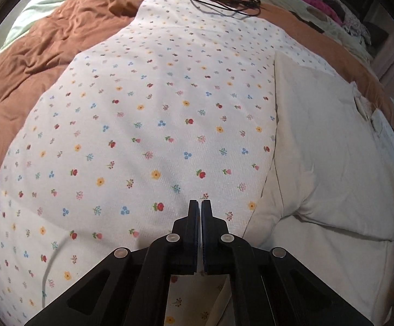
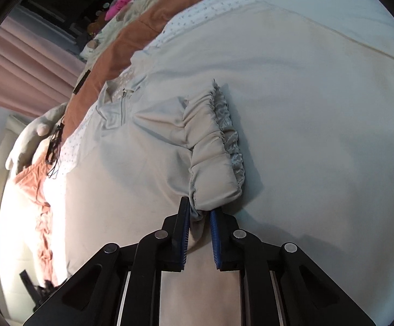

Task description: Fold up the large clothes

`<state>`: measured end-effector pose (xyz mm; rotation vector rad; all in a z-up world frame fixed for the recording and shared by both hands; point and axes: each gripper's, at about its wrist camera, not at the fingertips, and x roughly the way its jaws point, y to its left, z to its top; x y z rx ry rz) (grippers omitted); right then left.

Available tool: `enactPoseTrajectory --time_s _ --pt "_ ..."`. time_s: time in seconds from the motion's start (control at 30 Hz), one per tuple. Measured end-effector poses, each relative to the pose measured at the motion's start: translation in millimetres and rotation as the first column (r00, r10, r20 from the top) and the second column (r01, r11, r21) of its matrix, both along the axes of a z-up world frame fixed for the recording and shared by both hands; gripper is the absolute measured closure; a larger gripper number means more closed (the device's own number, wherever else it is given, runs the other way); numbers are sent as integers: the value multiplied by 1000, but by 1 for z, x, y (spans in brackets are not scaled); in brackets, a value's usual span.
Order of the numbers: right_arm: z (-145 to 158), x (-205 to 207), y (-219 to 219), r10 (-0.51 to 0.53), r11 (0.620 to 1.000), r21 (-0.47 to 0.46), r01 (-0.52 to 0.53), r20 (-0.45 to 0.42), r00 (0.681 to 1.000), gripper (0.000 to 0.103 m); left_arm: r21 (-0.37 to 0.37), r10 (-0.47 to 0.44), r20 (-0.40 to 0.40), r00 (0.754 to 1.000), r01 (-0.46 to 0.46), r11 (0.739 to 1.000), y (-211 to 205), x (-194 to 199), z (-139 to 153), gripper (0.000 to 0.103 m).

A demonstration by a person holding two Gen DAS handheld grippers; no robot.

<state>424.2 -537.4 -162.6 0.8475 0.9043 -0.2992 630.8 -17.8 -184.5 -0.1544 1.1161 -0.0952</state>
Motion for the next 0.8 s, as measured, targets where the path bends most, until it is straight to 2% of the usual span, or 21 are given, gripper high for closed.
enactPoseTrajectory --time_s 0.07,0.13,0.17,0.23,0.27,0.3,0.37,0.43,0.5,0.53,0.6,0.63,0.73,0.8 --pt "6 -4 1 11 1000 -15 -11 1 1000 72 -26 2 10 1000 -2 1000 1 -4 7 101" --pt "12 -10 1 15 1000 -16 -15 10 1000 66 -78 -11 3 1000 12 997 -2 -6 12 101" --pt "14 -14 1 15 1000 -12 -15 16 1000 65 -102 -21 2 1000 22 995 -6 -6 14 100" --pt "16 -21 -2 16 1000 -4 -16 15 1000 65 -119 -51 2 999 51 992 -17 -8 18 92" --pt "17 -25 -3 16 1000 -2 -16 12 1000 65 -116 -71 3 997 71 991 -24 -9 19 76" --pt "20 -30 -5 17 1000 -2 -17 11 1000 65 -109 -90 8 996 90 990 -31 -10 19 48" --pt "26 -40 -8 25 1000 -15 -25 15 1000 65 -93 -115 43 992 118 989 -42 -15 23 23" --pt "35 -53 -13 31 999 -43 -30 21 999 64 -56 -144 74 987 148 987 -53 -18 25 22" --pt "45 -71 -22 24 997 -75 -22 26 999 59 -5 -176 63 982 176 984 -63 -16 21 25" --pt "49 -77 -27 18 996 -88 -16 28 999 58 24 -191 57 980 190 982 -66 -16 18 30" --pt "58 -97 -38 5 993 -116 -1 37 999 57 88 -218 36 975 214 973 -71 -14 10 64" --pt "62 -107 -44 -1 992 -128 7 43 999 57 114 -224 16 974 221 969 -71 -13 5 68" --pt "70 -139 -60 -24 985 -168 30 37 999 57 133 -241 6 970 238 962 -69 -10 -3 69" --pt "72 -161 -72 -45 982 -182 50 30 999 57 153 -246 0 969 243 958 -68 -7 -6 77"
